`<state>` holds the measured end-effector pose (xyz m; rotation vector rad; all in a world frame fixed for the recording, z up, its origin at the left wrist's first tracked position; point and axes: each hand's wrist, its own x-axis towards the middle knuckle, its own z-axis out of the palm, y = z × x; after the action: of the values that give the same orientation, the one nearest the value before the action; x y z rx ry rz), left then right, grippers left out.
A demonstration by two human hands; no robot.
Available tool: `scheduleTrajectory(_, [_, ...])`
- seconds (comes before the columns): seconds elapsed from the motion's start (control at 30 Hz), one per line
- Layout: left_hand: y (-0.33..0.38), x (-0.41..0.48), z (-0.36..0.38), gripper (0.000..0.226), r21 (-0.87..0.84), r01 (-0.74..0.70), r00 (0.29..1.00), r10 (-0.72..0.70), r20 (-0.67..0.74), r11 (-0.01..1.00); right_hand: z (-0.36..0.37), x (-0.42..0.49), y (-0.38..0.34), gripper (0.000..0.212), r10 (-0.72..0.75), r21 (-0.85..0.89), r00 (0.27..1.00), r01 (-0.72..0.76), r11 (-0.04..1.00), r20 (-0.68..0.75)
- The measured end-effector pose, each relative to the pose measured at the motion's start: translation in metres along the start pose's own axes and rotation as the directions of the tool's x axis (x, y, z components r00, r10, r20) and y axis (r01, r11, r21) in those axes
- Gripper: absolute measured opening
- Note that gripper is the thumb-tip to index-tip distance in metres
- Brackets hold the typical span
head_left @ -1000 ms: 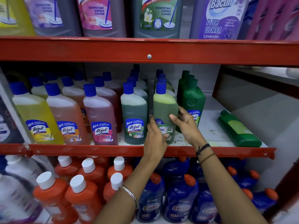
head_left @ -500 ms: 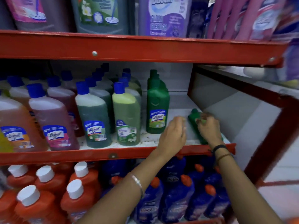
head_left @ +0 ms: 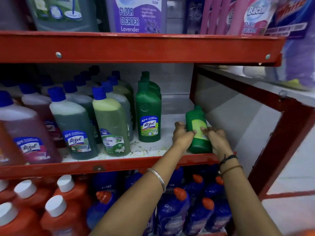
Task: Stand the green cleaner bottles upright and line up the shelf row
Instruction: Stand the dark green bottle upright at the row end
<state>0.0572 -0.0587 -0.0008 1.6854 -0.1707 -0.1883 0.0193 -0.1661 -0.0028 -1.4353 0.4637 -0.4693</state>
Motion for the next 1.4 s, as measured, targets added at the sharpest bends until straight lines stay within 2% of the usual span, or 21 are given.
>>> scheduleTrajectory(0.07, [0.006,-0.006,-0.013,0.052,0.014,-0.109,0.993,0.110,-0.037,0.994,0.006,-0.004,0.000,0.021,-0.043,0.126,0.998,0.037,0.991,0.044])
scheduleTrajectory(0.13, [0.010,-0.015,-0.030,0.054,0.044,-0.208,0.976,0.210,-0.054,0.977,0.015,-0.010,-0.004,0.033,-0.130,0.154,0.985,0.111,0.982,0.115])
scheduleTrajectory(0.3, [0.006,-0.043,-0.080,0.073,0.097,-0.337,0.922,0.349,-0.168,0.936,0.049,-0.042,-0.022,0.048,-0.339,0.057,0.899,0.337,0.940,0.278])
scheduleTrajectory(0.43, [-0.008,-0.066,-0.117,0.077,0.199,-0.417,0.852,0.458,-0.254,0.887,0.082,-0.063,-0.024,0.051,-0.406,-0.038,0.840,0.448,0.893,0.361])
scheduleTrajectory(0.53, [-0.018,-0.074,-0.137,0.076,0.267,-0.440,0.821,0.505,-0.267,0.857,0.100,-0.073,-0.013,0.056,-0.408,-0.065,0.836,0.461,0.885,0.367])
scheduleTrajectory(0.67, [-0.035,-0.083,-0.149,0.061,0.290,-0.482,0.792,0.553,-0.258,0.827,0.106,-0.082,0.007,0.058,-0.422,-0.060,0.841,0.467,0.882,0.339])
scheduleTrajectory(0.8, [-0.045,-0.081,-0.153,0.050,0.350,-0.457,0.836,0.529,-0.144,0.817,0.105,-0.088,0.014,0.044,-0.415,-0.027,0.870,0.438,0.899,0.267])
scheduleTrajectory(0.9, [-0.043,-0.075,-0.154,0.047,0.380,-0.421,0.864,0.492,-0.109,0.824,0.110,-0.097,0.016,0.039,-0.461,-0.166,0.860,0.499,0.851,0.220])
scheduleTrajectory(1.0, [-0.039,-0.076,-0.154,0.037,0.365,-0.445,0.850,0.514,-0.114,0.818,0.126,-0.110,0.010,0.065,-0.442,-0.308,0.880,0.475,0.824,0.174])
scheduleTrajectory(1.07, [-0.039,-0.080,-0.154,0.035,0.316,-0.500,0.843,0.536,-0.036,0.807,0.136,-0.114,0.004,0.077,-0.423,-0.400,0.893,0.447,0.800,0.152])
scheduleTrajectory(1.17, [-0.042,-0.087,-0.157,0.028,0.245,-0.559,0.824,0.564,0.055,0.792,0.141,-0.109,0.000,0.055,-0.444,-0.447,0.888,0.448,0.774,0.122])
scheduleTrajectory(1.27, [-0.041,-0.086,-0.162,0.033,0.252,-0.564,0.816,0.577,0.028,0.786,0.139,-0.105,0.001,0.028,-0.435,-0.344,0.888,0.458,0.820,0.146])
scheduleTrajectory(1.33, [-0.037,-0.083,-0.162,0.049,0.285,-0.536,0.833,0.552,0.030,0.794,0.136,-0.102,0.001,0.022,-0.442,-0.259,0.879,0.475,0.841,0.177])
scheduleTrajectory(1.4, [-0.033,-0.081,-0.160,0.061,0.305,-0.476,0.872,0.487,0.043,0.825,0.132,-0.099,0.001,0.028,-0.425,-0.143,0.872,0.465,0.874,0.243])
